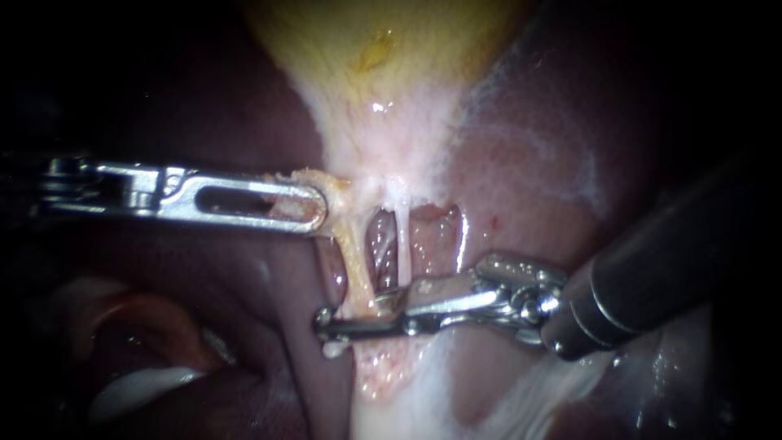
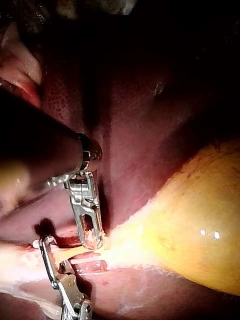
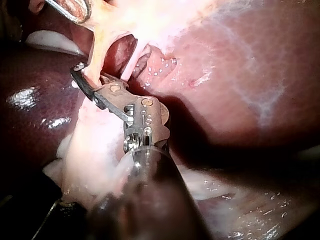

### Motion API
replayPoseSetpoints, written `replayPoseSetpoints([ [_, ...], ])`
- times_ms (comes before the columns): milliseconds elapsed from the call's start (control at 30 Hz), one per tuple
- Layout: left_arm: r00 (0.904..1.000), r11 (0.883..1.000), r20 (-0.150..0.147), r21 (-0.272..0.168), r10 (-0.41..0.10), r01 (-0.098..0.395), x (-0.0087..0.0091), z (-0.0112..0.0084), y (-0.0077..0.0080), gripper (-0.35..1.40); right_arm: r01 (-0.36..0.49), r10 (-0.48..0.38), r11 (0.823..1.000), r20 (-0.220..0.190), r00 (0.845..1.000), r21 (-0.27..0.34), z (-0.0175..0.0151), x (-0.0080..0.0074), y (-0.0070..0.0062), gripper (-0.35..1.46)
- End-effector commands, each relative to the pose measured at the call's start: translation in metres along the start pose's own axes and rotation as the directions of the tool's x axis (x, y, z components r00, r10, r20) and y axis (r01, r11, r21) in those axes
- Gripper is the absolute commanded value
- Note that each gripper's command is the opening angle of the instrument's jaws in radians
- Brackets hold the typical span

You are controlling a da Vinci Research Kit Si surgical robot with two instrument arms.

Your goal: Going back second clip left tube

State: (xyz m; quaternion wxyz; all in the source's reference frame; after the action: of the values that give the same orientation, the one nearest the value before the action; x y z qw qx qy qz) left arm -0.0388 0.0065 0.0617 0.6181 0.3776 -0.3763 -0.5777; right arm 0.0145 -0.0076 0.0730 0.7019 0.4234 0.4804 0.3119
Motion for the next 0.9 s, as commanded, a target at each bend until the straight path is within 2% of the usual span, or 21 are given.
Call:
replayPoseSetpoints([
  [33,1.0,1.0,0.0,0.0,0.0,0.0,0.0,0.0,0.0,-0.35,0.002,-0.002,1.0,-0.001,1.0,-0.001,0.0,0.0,0.0001,-0.35],
  [100,1.0,1.0,0.0,0.0,0.0,0.0,0.0,0.0,0.0,-0.35,0.008,-0.008,1.0,0.0,1.0,-0.001,-0.0001,0.0,0.0001,-0.35],
  [133,1.0,1.0,0.0,0.0,0.0,0.0,0.0,0.0,0.0,-0.35,0.038,-0.038,0.999,0.003,0.999,-0.002,-0.0001,0.0,0.0001,-0.35],
  [233,1.0,1.0,0.0,0.0,0.0,0.0,0.0,0.0,0.0,-0.35,0.114,-0.114,0.993,-0.006,0.993,0.005,0.0,0.0,0.0001,0.17],
  [333,1.0,1.0,0.0,0.0,0.0,0.0,0.0,0.0,0.0,-0.35,0.202,-0.202,0.979,-0.018,0.979,0.003,0.0003,0.0001,0.0001,0.42],
  [433,1.0,1.0,0.0,0.0,0.0,0.0,0.0,0.0,0.0,-0.35,0.269,-0.271,0.962,-0.031,0.962,-0.053,0.0005,0.0002,0.0002,0.5],
  [500,1.0,1.0,0.0,0.0,0.0,0.0,0.0,0.0,0.0,-0.35,0.302,-0.305,0.951,-0.031,0.952,-0.063,0.0004,0.0002,0.0002,0.5],
  [667,1.0,1.0,0.0,0.0,0.0,0.0,0.0,-0.0001,0.0,-0.35,0.365,-0.366,0.93,-0.022,0.93,-0.045,-0.0001,-0.0001,-0.0001,0.5],
  [900,1.0,1.0,0.0,0.0,0.0,0.0,0.0,-0.0001,0.0,-0.35,0.402,-0.402,0.915,-0.012,0.915,0.003,-0.0008,-0.001,-0.0016,0.5],
])
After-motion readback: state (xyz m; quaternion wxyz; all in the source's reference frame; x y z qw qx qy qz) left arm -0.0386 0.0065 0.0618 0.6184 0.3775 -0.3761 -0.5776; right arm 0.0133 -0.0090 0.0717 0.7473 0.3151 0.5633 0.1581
